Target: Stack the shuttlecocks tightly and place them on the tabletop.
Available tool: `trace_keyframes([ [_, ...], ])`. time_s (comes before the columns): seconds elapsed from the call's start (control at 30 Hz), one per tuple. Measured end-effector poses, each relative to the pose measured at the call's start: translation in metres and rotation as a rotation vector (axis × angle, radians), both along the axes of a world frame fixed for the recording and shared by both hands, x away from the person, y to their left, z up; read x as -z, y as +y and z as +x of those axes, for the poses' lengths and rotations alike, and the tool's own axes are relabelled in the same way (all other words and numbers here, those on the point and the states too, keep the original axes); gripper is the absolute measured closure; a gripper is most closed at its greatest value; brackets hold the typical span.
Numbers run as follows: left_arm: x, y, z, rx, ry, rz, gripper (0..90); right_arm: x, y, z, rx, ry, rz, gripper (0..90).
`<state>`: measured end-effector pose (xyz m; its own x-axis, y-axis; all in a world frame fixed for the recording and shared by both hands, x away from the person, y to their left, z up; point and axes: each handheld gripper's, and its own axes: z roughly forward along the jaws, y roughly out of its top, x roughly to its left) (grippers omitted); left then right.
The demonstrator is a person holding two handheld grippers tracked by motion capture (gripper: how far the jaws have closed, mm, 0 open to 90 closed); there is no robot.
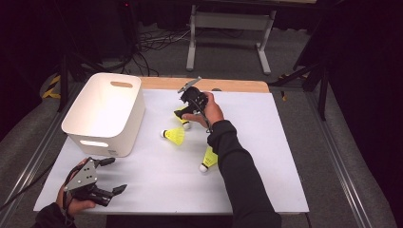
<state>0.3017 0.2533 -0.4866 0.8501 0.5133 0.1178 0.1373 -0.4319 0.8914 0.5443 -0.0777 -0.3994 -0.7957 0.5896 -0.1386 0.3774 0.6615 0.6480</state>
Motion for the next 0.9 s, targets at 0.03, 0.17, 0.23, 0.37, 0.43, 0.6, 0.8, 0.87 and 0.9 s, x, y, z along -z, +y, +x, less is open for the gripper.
trace_keyframes([
  [0.03,0.0,0.0,0.0,0.0,0.001,-0.001,4.9,0.003,0.001,0.002,0.012,0.005,-0.011,25.9],
  [0.17,0.0,0.0,-0.001,0.003,0.004,0.004,5.1,0.01,0.004,0.007,0.034,0.012,-0.028,24.2],
  [0.23,0.0,0.0,0.0,0.006,0.003,0.008,5.2,0.01,0.006,0.008,0.022,-0.007,-0.053,24.6],
  [0.37,0.001,-0.002,-0.001,0.007,0.013,0.007,5.4,0.005,0.012,0.01,-0.021,-0.028,-0.024,29.4],
  [0.43,0.0,-0.001,-0.001,0.011,0.008,0.005,5.6,0.005,0.014,0.011,-0.027,-0.022,-0.026,30.4],
  [0.6,0.0,-0.002,-0.001,0.026,0.016,0.005,7.4,0.013,0.024,0.019,-0.065,0.012,-0.1,34.8],
  [0.8,0.0,-0.002,-0.001,0.031,0.016,0.01,8.6,0.017,0.029,0.025,-0.094,0.054,-0.154,47.5],
  [0.87,0.0,-0.002,-0.002,0.034,0.017,0.011,8.9,0.02,0.031,0.027,-0.111,0.07,-0.202,57.1],
  [0.9,0.0,-0.002,-0.002,0.034,0.017,0.011,8.9,0.02,0.031,0.027,-0.111,0.07,-0.202,57.1],
])
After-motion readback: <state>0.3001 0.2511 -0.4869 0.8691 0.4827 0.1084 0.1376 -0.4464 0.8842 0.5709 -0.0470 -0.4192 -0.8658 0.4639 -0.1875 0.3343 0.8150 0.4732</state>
